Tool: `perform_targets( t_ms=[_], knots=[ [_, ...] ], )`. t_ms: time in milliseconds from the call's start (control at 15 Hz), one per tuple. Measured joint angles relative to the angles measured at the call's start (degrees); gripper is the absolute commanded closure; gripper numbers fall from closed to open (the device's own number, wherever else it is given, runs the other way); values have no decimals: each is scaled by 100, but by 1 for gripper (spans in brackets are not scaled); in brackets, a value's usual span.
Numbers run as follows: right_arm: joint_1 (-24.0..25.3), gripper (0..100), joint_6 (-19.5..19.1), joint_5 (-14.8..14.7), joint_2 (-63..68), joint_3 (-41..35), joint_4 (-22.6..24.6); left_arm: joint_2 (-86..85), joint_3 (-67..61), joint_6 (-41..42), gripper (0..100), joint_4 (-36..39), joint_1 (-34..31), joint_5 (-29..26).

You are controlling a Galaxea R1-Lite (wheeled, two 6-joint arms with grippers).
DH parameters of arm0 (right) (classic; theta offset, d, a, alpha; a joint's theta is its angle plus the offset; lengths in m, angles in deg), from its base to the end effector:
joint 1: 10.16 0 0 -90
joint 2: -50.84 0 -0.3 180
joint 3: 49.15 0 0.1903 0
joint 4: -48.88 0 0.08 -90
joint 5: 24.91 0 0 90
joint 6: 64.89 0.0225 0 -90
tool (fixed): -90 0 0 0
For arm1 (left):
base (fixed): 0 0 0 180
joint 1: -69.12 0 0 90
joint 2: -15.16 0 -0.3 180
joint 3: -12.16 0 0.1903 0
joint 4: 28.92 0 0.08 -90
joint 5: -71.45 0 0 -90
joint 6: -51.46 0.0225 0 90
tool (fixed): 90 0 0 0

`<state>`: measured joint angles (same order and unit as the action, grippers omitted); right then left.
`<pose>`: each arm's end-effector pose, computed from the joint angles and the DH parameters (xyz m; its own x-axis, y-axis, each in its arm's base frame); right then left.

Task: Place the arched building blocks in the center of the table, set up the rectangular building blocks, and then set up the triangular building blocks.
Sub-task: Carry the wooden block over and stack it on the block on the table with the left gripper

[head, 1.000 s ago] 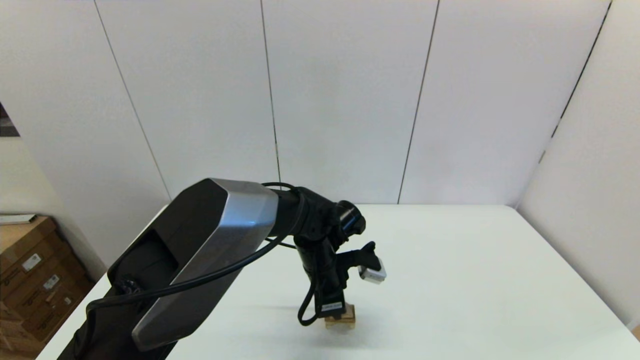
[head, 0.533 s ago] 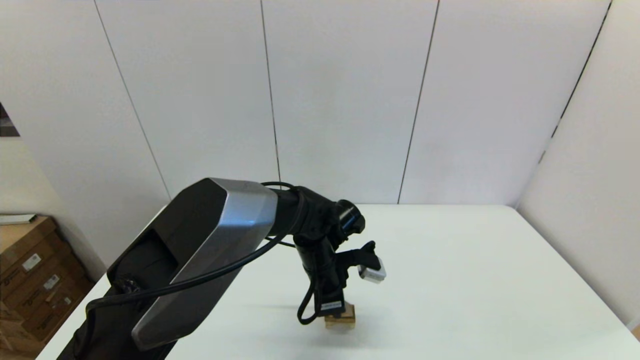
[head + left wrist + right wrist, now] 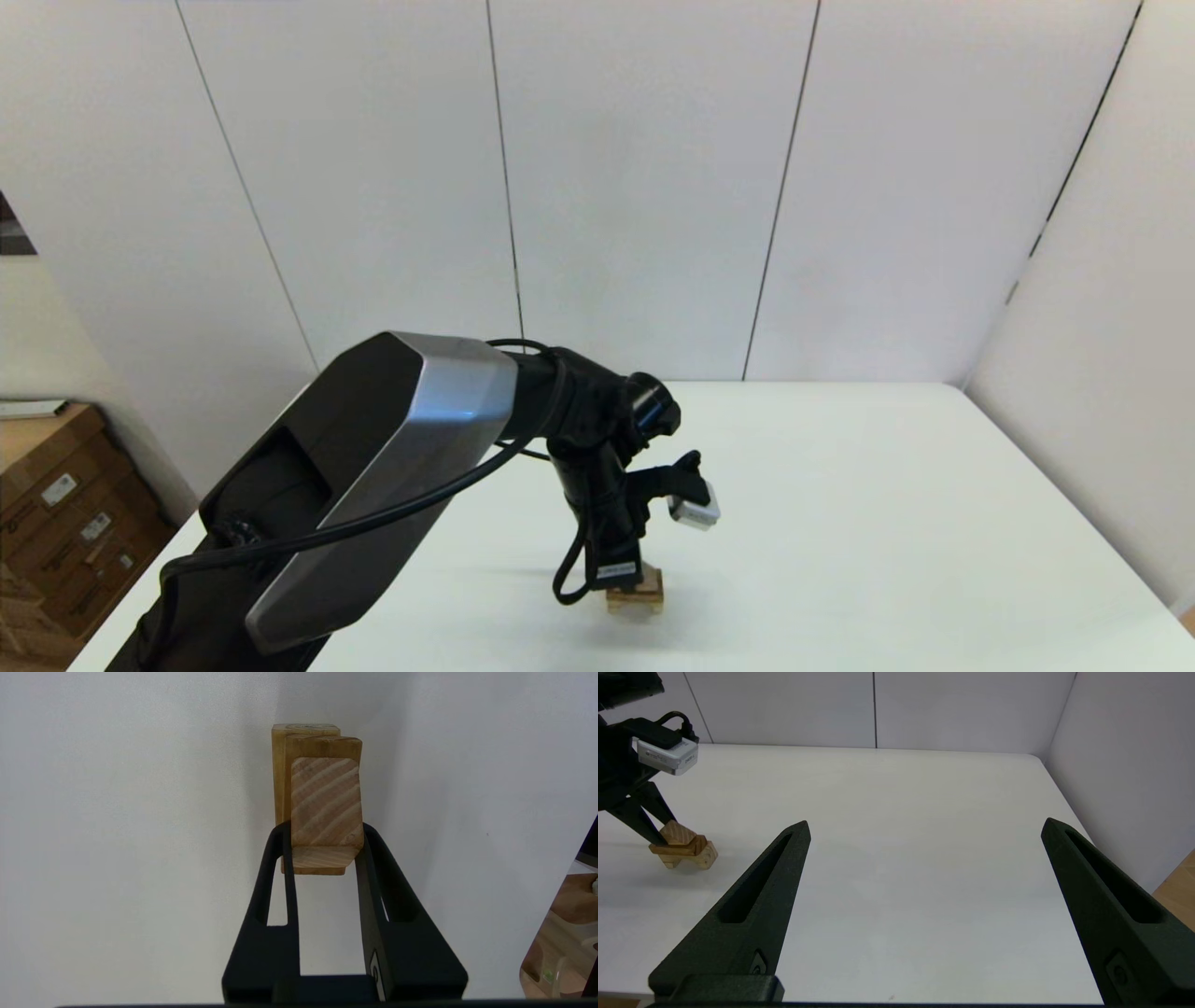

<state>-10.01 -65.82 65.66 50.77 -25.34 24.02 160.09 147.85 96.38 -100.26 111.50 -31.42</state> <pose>-0.0235 0.0002 0.0749 0.9998 0.0126 -0.0171 -0.0128 0.9998 -0.0161 0.3291 -0.3071 0.0413 -0.0323 -0.2721 -0.9617 0.9989 0.0230 -0.0400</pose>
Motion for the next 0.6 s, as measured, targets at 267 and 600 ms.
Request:
perform_targets(
  t_ms=[267, 600],
  knots=[
    [0, 0, -1, 0, 0, 0, 0, 0, 0, 17, 100, 0, 6, 0],
    [2, 0, 0, 0, 0, 0, 0, 0, 0, 24, 100, 2, 6, 0]
  ],
)
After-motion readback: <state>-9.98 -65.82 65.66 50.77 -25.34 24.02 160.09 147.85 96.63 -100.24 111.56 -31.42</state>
